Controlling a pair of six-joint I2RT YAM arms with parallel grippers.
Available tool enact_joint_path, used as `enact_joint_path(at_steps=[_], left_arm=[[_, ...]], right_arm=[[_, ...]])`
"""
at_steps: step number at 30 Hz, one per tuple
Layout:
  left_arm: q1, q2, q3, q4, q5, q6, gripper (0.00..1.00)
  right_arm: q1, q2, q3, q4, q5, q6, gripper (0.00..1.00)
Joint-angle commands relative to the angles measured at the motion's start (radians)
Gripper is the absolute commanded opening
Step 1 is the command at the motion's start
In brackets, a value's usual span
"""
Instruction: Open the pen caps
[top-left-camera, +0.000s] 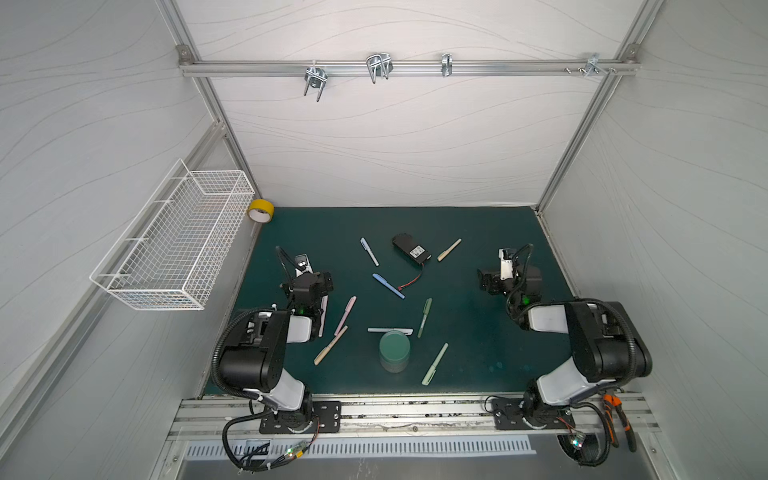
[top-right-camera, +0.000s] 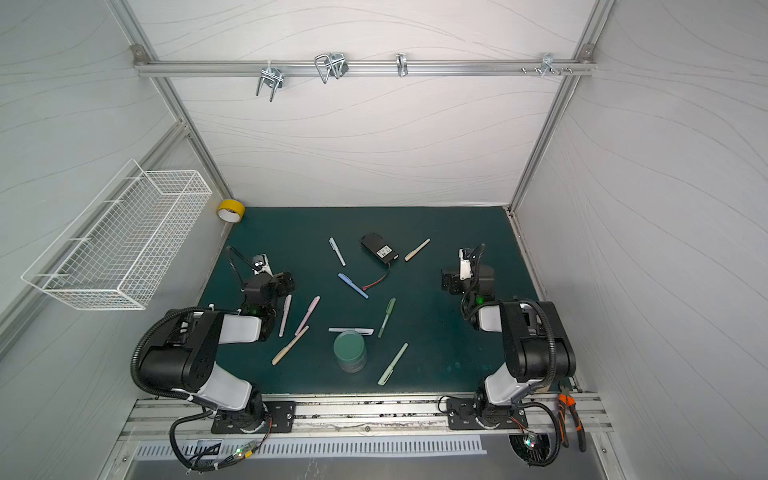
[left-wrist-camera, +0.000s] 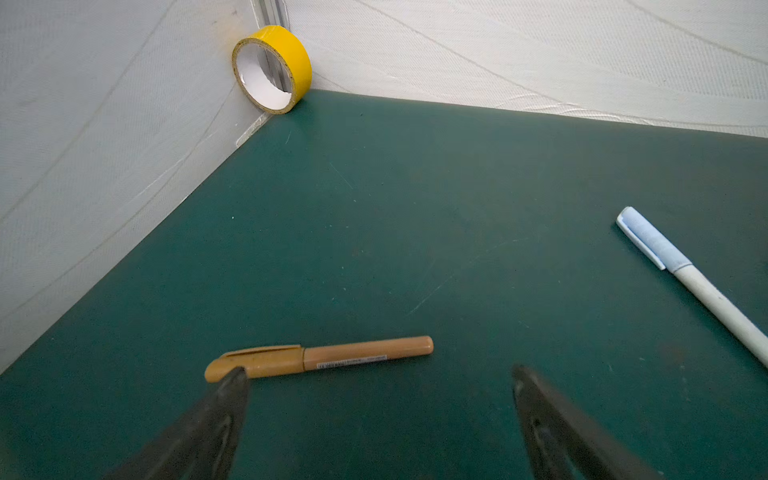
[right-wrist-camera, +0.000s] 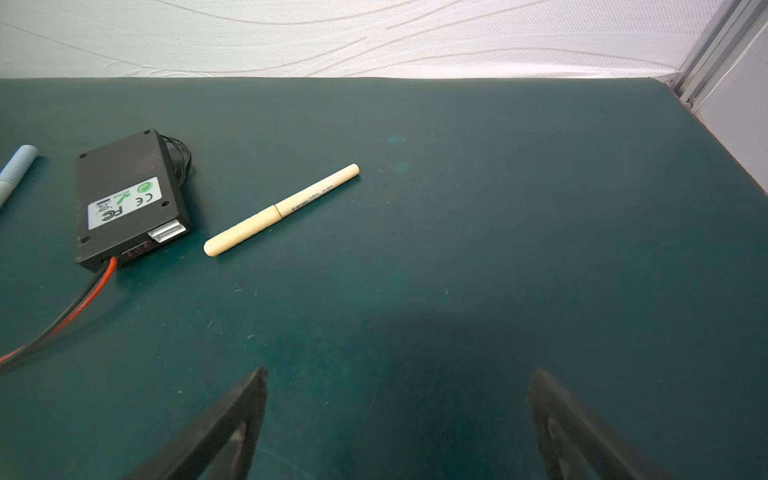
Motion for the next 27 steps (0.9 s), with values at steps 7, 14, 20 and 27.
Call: enact_joint_path(at_steps=[7,14,20,27], left_arm=[[0.001,0.011,0.028,0.022,-0.005,0.007,0.99],[0.001,0.011,0.029,0.022,-0.005,0.007,0.99],[0.001,0.011,0.03,0.022,-0.004,0.008,0.99],[0.012,0.01,0.032,0.013,0.016,0.002,0.99]], right_arm=[[-0.008,0.004,0.007,-0.012,-0.013,-0.001,0.99],[-0.008,0.003,0.007,-0.012,-0.013,0.0,0.99],[-0.007,0.004,0.005,-0.011,-0.013,-0.001,0.99],[-0.008,0.004,0.007,-0.012,-0.014,-0.001,0.99]])
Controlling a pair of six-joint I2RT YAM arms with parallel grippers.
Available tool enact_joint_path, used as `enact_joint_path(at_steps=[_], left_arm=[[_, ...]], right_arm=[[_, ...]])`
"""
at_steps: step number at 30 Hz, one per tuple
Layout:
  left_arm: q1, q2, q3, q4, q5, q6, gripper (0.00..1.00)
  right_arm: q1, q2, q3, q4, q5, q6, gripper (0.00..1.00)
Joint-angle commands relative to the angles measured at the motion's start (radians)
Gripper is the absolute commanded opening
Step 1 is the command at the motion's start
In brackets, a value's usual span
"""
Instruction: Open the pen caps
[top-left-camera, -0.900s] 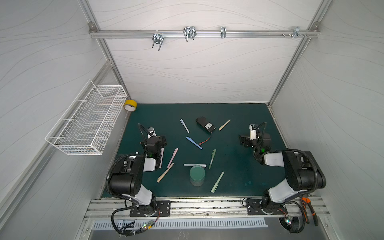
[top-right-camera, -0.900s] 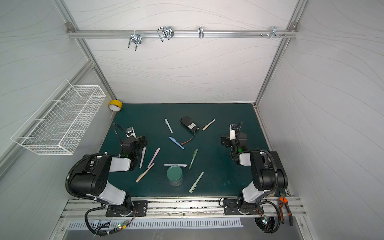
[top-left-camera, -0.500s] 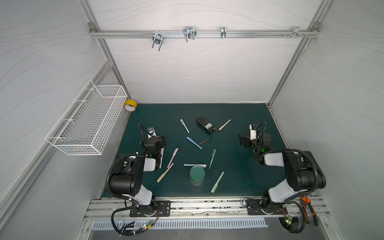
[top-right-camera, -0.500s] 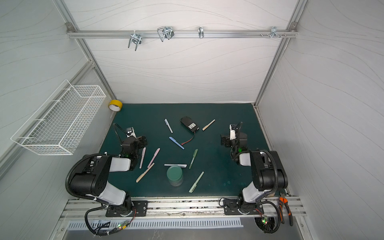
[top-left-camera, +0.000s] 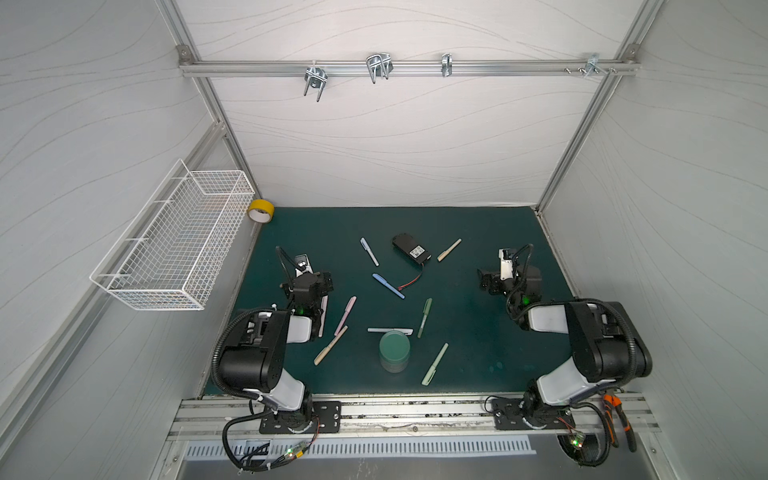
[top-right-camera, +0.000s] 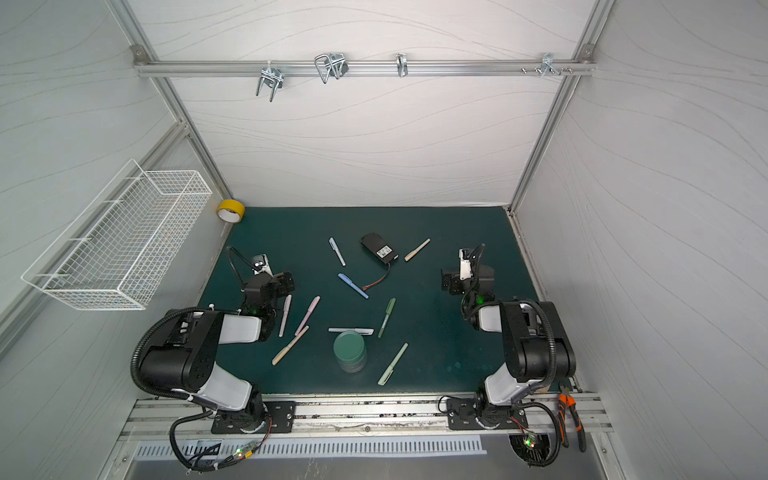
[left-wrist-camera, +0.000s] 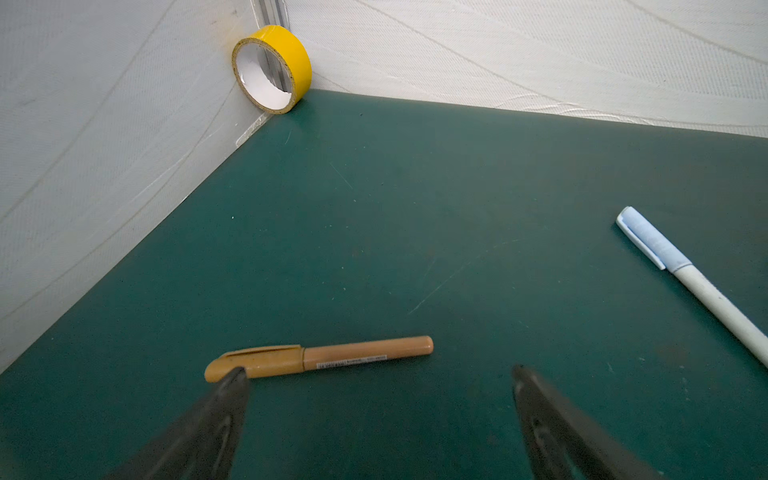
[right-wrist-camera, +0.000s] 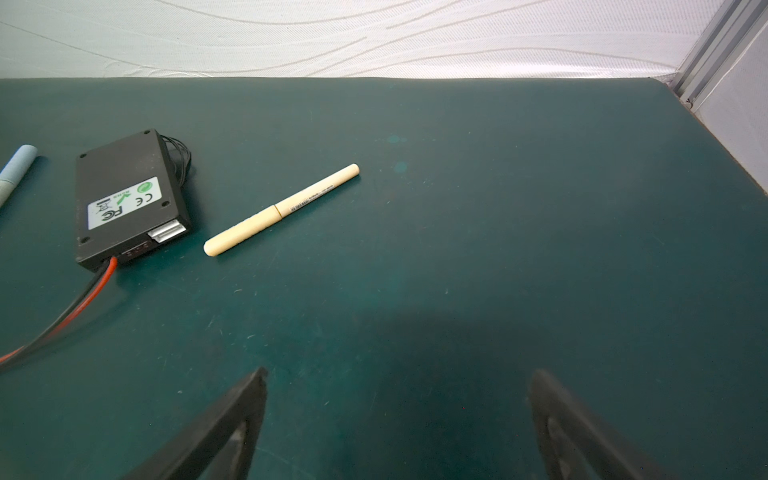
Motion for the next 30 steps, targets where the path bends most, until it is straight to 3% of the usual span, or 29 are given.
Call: enact_joint_path(at_steps=[1,7,11,15,17,19,22,26,30], left_arm=[[0.016,0.01,0.035,0.006,0.025,0.0,0.99],[0.017,0.008,0.033,0.007,0.026,0.0,0.99],[0.016,0.005,0.028,0.011,0.142,0.048,0.99],[0.014,0.001,0.02,0.027,0.12,0.046,0.99],[0.01,-0.053,0.007,0.02,0.021,0.016,0.97],[-0.032,-0.189,0.01,-0.083,-0.095,0.026,0.94],[-0.197,-0.429,0.063,-0.297,-0.24,0.095,0.94],[-0.32,-0.651,0.213,-0.694,-0.189,-0.031,0.96],[-0.411,-0.739,0.29,-0.86,-0.073,-0.192,0.95]], right_arm=[[-0.008,0.004,0.007,-0.013,-0.014,-0.001,0.99],[-0.007,0.004,0.006,-0.013,-0.013,0.0,0.99],[-0.007,0.004,0.007,-0.013,-0.014,-0.001,0.99],[-0.006,0.0,0.002,-0.005,-0.005,-0.002,0.99],[0.011,-0.07,0.006,-0.055,0.051,0.009,0.93],[0.067,-0.219,0.017,-0.208,0.181,-0.001,0.91],[0.094,-0.421,0.044,-0.382,0.205,0.079,0.89],[0.106,-0.558,0.18,-0.696,0.137,0.232,0.85],[0.162,-0.589,0.261,-0.851,0.039,0.317,0.77]])
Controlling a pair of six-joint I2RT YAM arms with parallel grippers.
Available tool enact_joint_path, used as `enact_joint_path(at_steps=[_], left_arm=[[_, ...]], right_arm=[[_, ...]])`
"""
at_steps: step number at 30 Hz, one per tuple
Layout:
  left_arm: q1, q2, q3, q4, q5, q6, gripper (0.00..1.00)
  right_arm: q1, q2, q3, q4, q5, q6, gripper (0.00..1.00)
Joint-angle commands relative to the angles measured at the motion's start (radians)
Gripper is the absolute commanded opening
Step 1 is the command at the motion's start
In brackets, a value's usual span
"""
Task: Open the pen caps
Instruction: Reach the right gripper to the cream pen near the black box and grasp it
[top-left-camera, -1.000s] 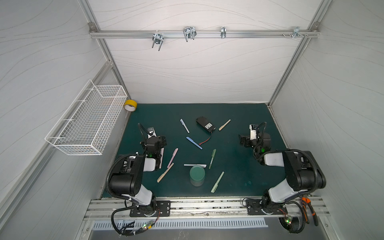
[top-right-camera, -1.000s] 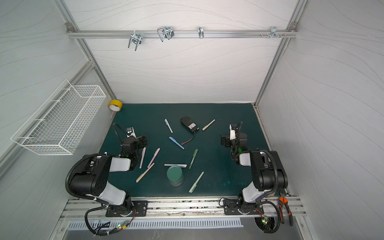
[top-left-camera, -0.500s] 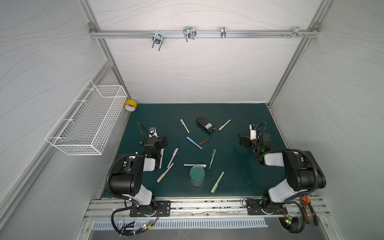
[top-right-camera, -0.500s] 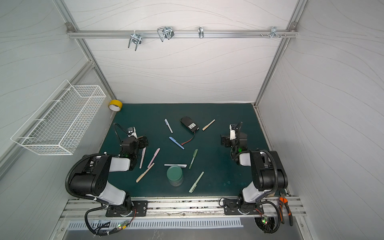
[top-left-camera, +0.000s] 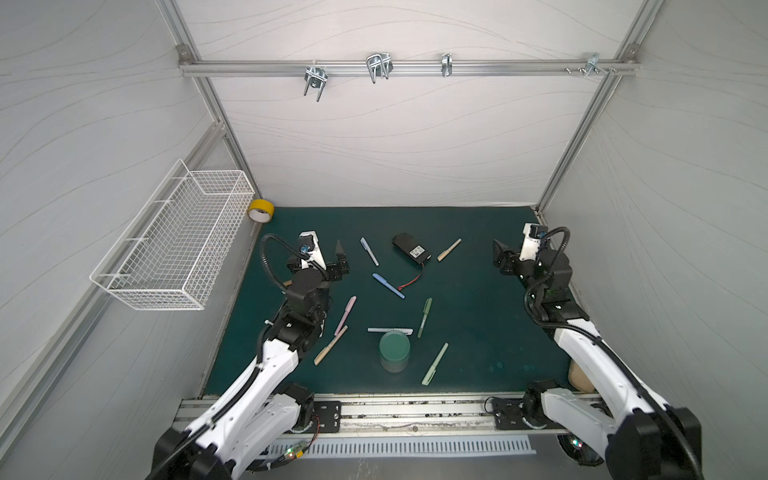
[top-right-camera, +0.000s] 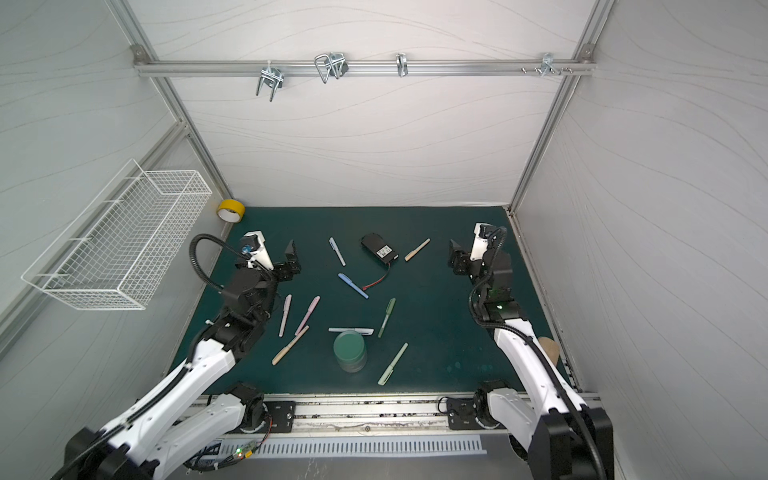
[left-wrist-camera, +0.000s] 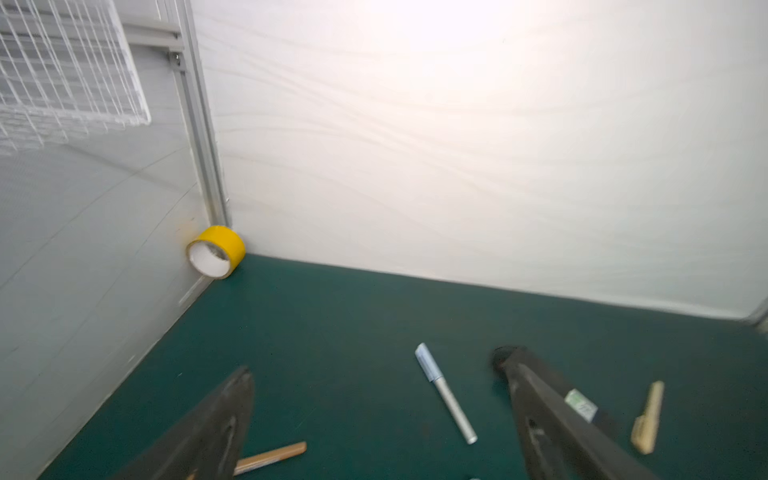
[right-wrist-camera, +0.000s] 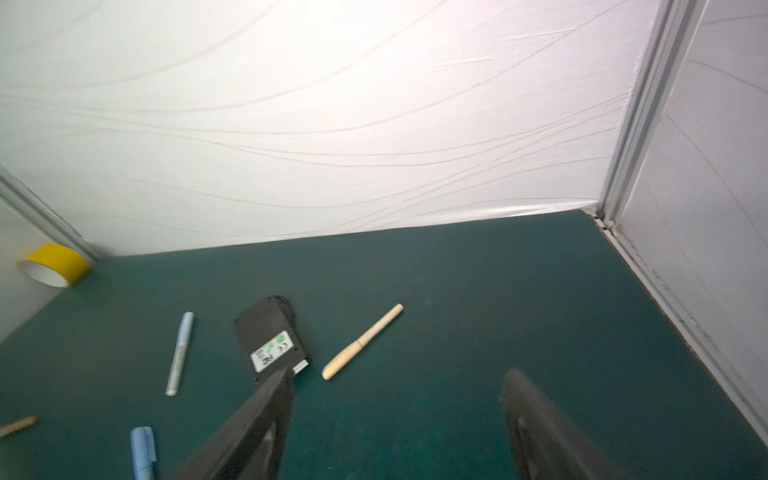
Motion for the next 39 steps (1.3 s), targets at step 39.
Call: enact_joint_path(at_steps=[39], left_arm=[[-0.121,0.12,-0.058,-0.255,0.559,-0.288,0.76]], right_arm=[[0.266,0.634,0.483,-0.599,0.106,0.222,0.58]])
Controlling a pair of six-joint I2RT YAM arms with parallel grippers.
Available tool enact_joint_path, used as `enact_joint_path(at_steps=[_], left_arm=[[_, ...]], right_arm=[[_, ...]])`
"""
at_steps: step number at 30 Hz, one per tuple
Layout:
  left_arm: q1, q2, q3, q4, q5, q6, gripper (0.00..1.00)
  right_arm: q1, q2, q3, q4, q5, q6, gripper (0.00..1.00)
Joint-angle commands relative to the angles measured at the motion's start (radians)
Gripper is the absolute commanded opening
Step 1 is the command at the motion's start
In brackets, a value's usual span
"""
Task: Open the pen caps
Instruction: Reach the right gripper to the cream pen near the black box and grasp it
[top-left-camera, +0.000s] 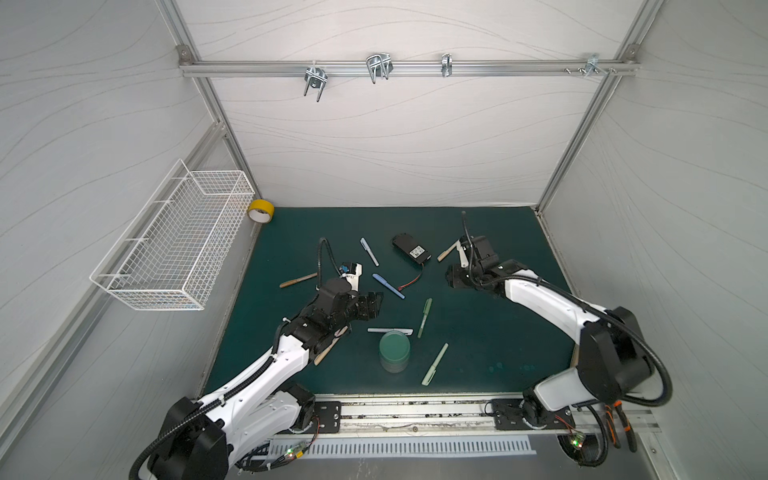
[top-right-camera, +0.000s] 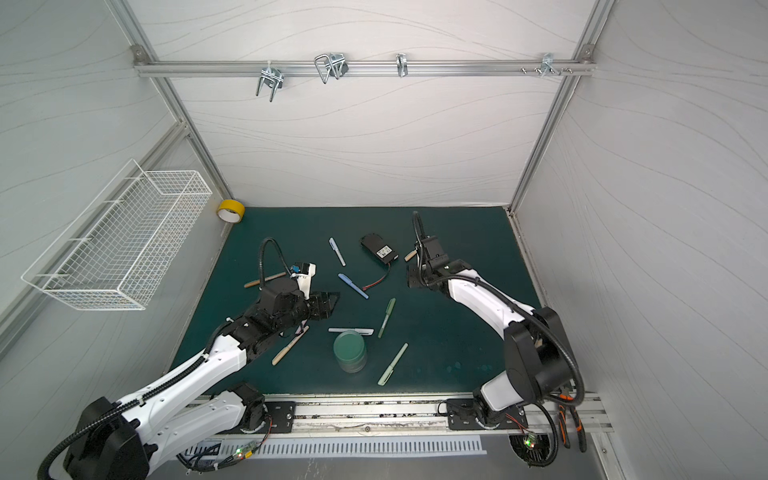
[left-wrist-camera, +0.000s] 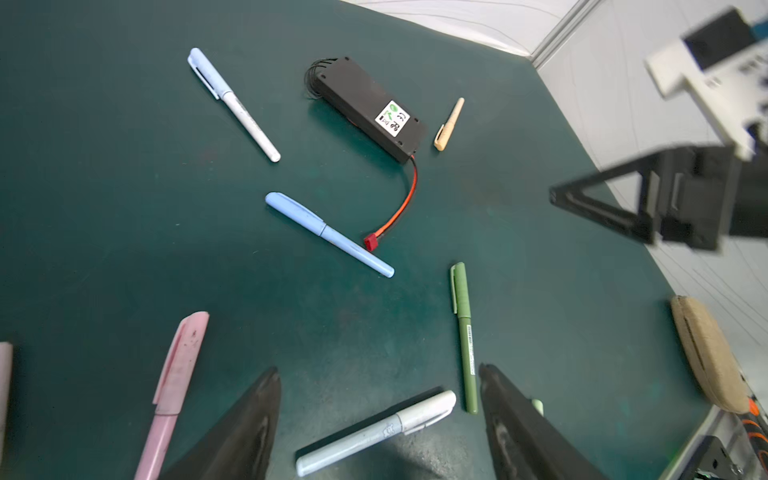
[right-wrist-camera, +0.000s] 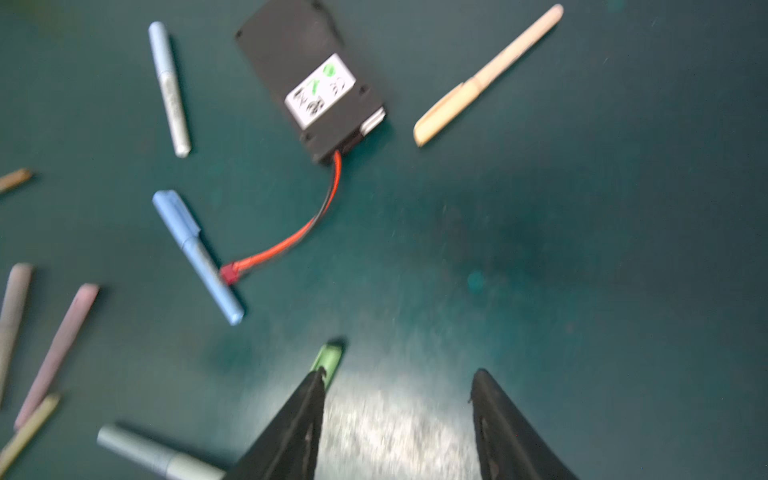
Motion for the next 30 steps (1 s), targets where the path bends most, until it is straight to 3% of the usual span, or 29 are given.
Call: enact_joint_path(at_steps=[1,8,16,25,30], left_arm=[[-0.004,-0.01,0.031,0.05,0.03,0.004,0.76],[-0.005,0.001,0.019,0.062,0.048,-0.001,0.76],[-0.005,0.057,0.042,0.055,0.062,0.01,0.76],[-0.005,0.075,0.048,0.053,0.076,0.01,0.75],[-0.006,0.066,0.044,0.054,0.069,0.012,0.75]], right_arm=[[-0.053,0.11,0.129,-0.074,0.036,0.041,0.58],[-0.142,0.38,0.412,-0.164,0.035,0.13,0.59],[-0.168,0.63,0.667,-0.21,0.048,0.227,0.53],[-0.17,0.751,0.779,-0.223,0.071,0.291,0.51],[-0.17,0.783,0.804,-0.212,0.072,0.308,0.44]])
